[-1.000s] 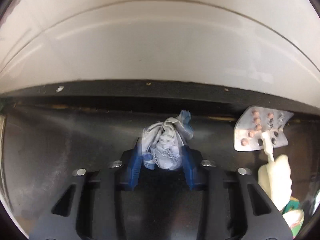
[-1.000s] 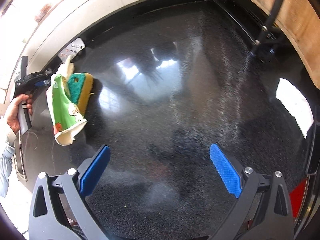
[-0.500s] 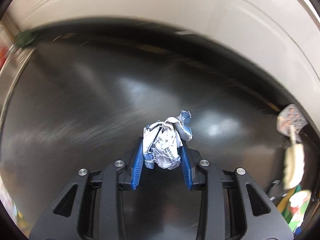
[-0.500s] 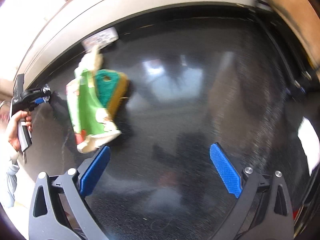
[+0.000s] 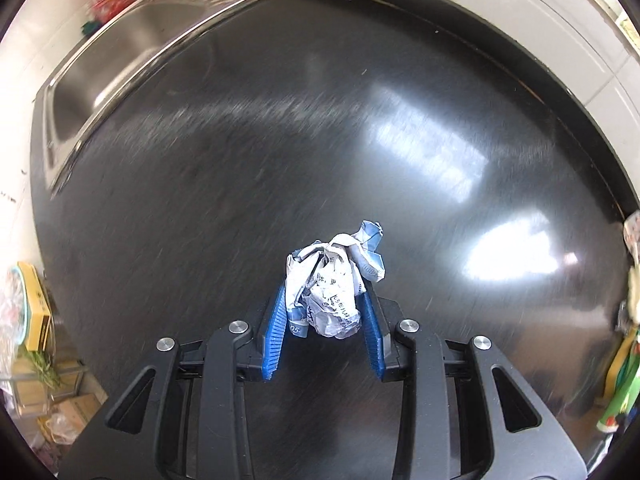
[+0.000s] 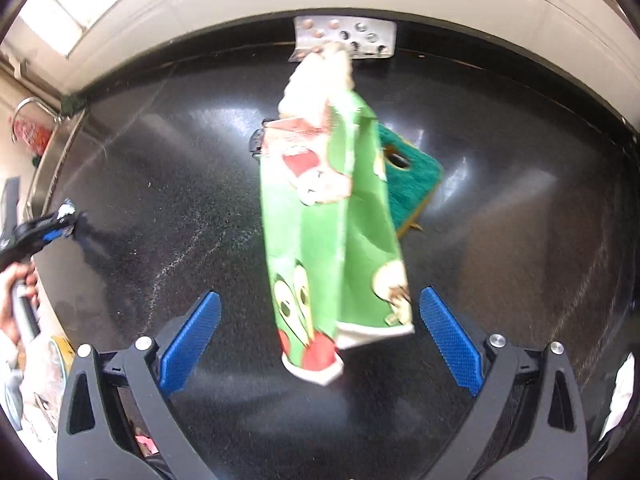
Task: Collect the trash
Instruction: 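Close the left tool on the crumpled white wrapper while the right tool grasps the green snack bag, then lift the wrapper and snack bag and carry both over the bin, then open both tools to drop the wrapper and snack bag into the bin, then swing both open tools back to the countertop toward the sponge and toy car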
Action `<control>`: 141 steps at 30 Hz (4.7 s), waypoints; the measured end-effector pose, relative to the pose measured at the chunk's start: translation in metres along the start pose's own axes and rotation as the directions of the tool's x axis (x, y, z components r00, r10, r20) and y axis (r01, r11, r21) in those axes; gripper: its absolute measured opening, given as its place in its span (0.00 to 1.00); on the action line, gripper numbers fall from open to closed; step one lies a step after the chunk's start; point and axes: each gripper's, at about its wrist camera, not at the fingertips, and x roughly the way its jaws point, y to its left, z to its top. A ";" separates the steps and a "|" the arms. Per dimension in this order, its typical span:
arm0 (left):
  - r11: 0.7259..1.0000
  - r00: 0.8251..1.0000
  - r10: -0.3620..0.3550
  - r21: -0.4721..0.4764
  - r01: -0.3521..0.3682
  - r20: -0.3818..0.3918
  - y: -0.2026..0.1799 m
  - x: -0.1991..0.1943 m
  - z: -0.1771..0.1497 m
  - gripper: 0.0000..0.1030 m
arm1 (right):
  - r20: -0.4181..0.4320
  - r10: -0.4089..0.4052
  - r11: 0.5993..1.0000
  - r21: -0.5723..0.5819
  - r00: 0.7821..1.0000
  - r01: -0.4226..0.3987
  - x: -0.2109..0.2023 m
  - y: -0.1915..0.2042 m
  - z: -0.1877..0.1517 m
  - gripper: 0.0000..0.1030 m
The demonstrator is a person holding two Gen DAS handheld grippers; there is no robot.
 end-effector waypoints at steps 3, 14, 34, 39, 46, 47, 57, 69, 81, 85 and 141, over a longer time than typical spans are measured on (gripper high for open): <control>1.000 1.000 0.001 0.012 -0.001 0.016 0.007 -0.006 -0.026 0.33 | 0.001 -0.016 1.000 -0.011 1.000 0.016 0.006 0.006 0.002 0.93; 0.999 0.998 -0.053 0.011 0.053 0.033 -0.002 -0.038 -0.084 0.33 | 0.050 0.026 0.999 0.037 0.998 -0.028 -0.008 0.008 0.009 0.56; 0.970 0.995 -0.012 -0.241 0.035 0.094 0.126 -0.090 -0.146 0.33 | -0.036 0.202 0.862 -0.469 0.979 -0.195 0.000 0.277 0.022 0.56; 0.925 0.996 0.048 -0.380 -0.014 0.079 0.198 -0.104 -0.191 0.33 | -0.135 0.239 0.738 -0.618 0.962 -0.270 0.013 0.375 -0.020 0.56; 0.858 0.997 0.077 -0.511 -0.056 0.019 0.269 -0.103 -0.249 0.33 | -0.279 0.241 0.540 -0.757 0.929 -0.368 0.034 0.487 -0.104 0.56; 0.849 0.997 0.082 -0.524 -0.064 0.010 0.277 -0.101 -0.256 0.33 | -0.296 0.238 0.515 -0.769 0.925 -0.379 0.036 0.500 -0.116 0.56; 0.806 0.997 0.032 -0.588 -0.067 -0.070 0.304 -0.066 -0.288 0.33 | -0.402 0.106 0.378 -0.830 0.909 -0.411 0.079 0.593 -0.197 0.56; 0.800 1.000 0.001 -0.599 -0.006 -0.008 0.318 -0.054 -0.285 0.78 | -0.376 0.172 0.398 -0.819 0.911 -0.413 0.071 0.632 -0.193 0.87; 0.896 0.985 0.014 -0.438 0.064 0.173 0.268 -0.113 -0.187 0.94 | 0.084 0.351 0.720 -0.661 0.933 -0.212 -0.007 0.442 -0.040 0.93; 0.957 0.983 -0.059 -0.271 0.105 0.173 0.194 -0.103 -0.130 0.94 | 0.232 0.154 0.878 -0.478 0.960 -0.025 -0.007 0.301 -0.005 0.93; 0.593 0.970 -0.226 0.777 0.209 -0.088 -0.352 -0.050 -0.083 0.94 | 0.037 -0.069 0.968 0.245 0.997 0.058 0.012 -0.070 -0.047 0.93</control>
